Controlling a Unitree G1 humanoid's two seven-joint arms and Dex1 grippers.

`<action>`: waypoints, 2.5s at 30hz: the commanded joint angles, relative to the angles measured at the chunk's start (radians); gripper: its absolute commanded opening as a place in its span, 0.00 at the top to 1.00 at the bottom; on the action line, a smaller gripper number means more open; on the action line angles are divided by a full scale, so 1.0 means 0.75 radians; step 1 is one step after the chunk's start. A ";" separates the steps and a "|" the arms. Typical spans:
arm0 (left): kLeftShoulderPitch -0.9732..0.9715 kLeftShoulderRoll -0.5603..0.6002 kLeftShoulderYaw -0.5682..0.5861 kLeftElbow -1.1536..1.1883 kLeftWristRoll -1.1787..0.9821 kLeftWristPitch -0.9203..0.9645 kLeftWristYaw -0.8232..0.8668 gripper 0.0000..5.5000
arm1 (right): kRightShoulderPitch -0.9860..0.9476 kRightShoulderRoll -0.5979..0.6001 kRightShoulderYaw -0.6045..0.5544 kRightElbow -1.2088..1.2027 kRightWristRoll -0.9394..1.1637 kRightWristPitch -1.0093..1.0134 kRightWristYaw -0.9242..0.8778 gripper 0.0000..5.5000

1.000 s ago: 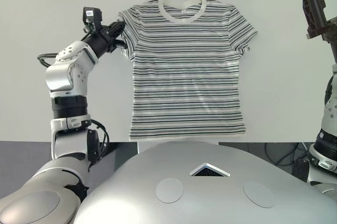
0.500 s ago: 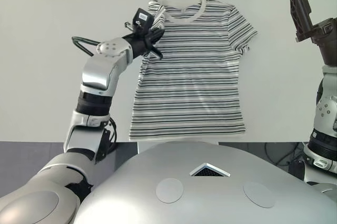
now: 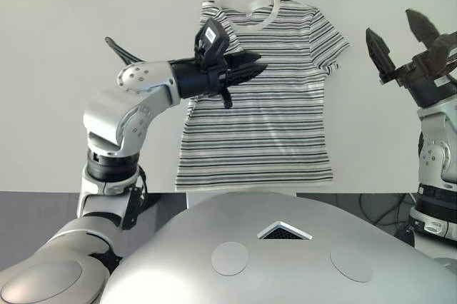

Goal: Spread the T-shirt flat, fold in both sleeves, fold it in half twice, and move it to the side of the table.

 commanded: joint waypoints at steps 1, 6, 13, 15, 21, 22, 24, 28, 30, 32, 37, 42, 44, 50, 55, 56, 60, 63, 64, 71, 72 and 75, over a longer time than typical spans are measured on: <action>0.061 0.053 0.145 -0.028 0.069 -0.201 0.048 0.79 | -0.080 -0.071 -0.013 0.271 -0.048 0.134 -0.031 0.29; 0.043 -0.022 0.301 0.177 0.208 -0.570 0.197 0.79 | -0.273 -0.038 -0.015 0.490 0.026 0.466 -0.099 0.29; 0.140 -0.054 0.255 0.198 0.243 -0.700 0.209 0.79 | -0.564 -0.040 0.129 0.783 -0.009 0.660 -0.011 0.29; 0.151 -0.067 0.249 0.201 0.219 -0.689 0.205 0.79 | -0.600 -0.020 0.154 0.833 -0.036 0.641 -0.011 0.29; 0.155 -0.073 0.240 0.198 0.161 -0.654 0.197 0.79 | -0.642 0.013 0.196 0.922 -0.114 0.562 -0.025 0.29; 0.154 -0.072 0.238 0.200 0.162 -0.654 0.197 0.79 | -0.649 0.017 0.203 0.938 -0.128 0.544 -0.031 0.29; 0.157 -0.072 0.234 0.200 0.164 -0.654 0.197 0.79 | -0.665 0.029 0.213 0.961 -0.146 0.521 -0.032 0.29; 0.161 -0.070 0.223 0.203 0.176 -0.662 0.197 0.78 | -0.684 0.053 0.237 0.970 -0.161 0.498 -0.033 0.41; 0.163 -0.067 0.222 0.204 0.179 -0.665 0.197 0.78 | -0.682 0.059 0.239 0.965 -0.169 0.492 -0.027 0.46; 0.166 -0.064 0.221 0.204 0.181 -0.666 0.196 0.78 | -0.674 0.065 0.243 0.952 -0.177 0.490 -0.022 0.53; 0.181 -0.059 0.214 0.196 0.189 -0.671 0.198 0.78 | -0.651 0.061 0.246 0.912 -0.182 0.495 -0.015 0.71; 0.181 -0.061 0.202 0.196 0.195 -0.671 0.199 0.78 | -0.629 0.050 0.224 0.885 -0.177 0.502 -0.018 0.88; 0.179 -0.061 0.199 0.198 0.195 -0.671 0.199 0.78 | -0.623 0.050 0.217 0.878 -0.177 0.501 -0.024 0.95; 0.171 -0.061 0.193 0.204 0.198 -0.673 0.201 0.78 | -0.609 0.061 0.190 0.851 -0.174 0.486 -0.055 1.00; 0.169 -0.060 0.190 0.205 0.200 -0.675 0.201 0.78 | -0.563 0.071 0.218 0.722 -0.202 0.476 -0.104 1.00; 0.169 -0.060 0.188 0.204 0.202 -0.676 0.201 0.78 | -0.546 0.075 0.233 0.666 -0.208 0.477 -0.111 1.00; 0.178 -0.063 0.170 0.195 0.217 -0.686 0.207 0.78 | -0.503 0.115 0.300 0.465 -0.244 0.500 -0.161 1.00; 0.185 -0.060 0.159 0.191 0.224 -0.692 0.208 0.78 | -0.493 0.143 0.383 0.388 -0.287 0.499 -0.178 1.00; 0.187 -0.059 0.154 0.191 0.227 -0.694 0.208 0.78 | -0.493 0.155 0.405 0.377 -0.302 0.498 -0.188 1.00; 0.205 -0.059 0.129 0.176 0.249 -0.696 0.209 0.78 | -0.515 0.243 0.505 0.329 -0.377 0.542 -0.260 1.00; 0.208 -0.060 0.127 0.174 0.250 -0.695 0.210 0.78 | -0.516 0.257 0.508 0.318 -0.374 0.561 -0.266 1.00; 0.215 -0.066 0.118 0.170 0.251 -0.692 0.215 0.78 | -0.529 0.299 0.511 0.291 -0.376 0.626 -0.302 1.00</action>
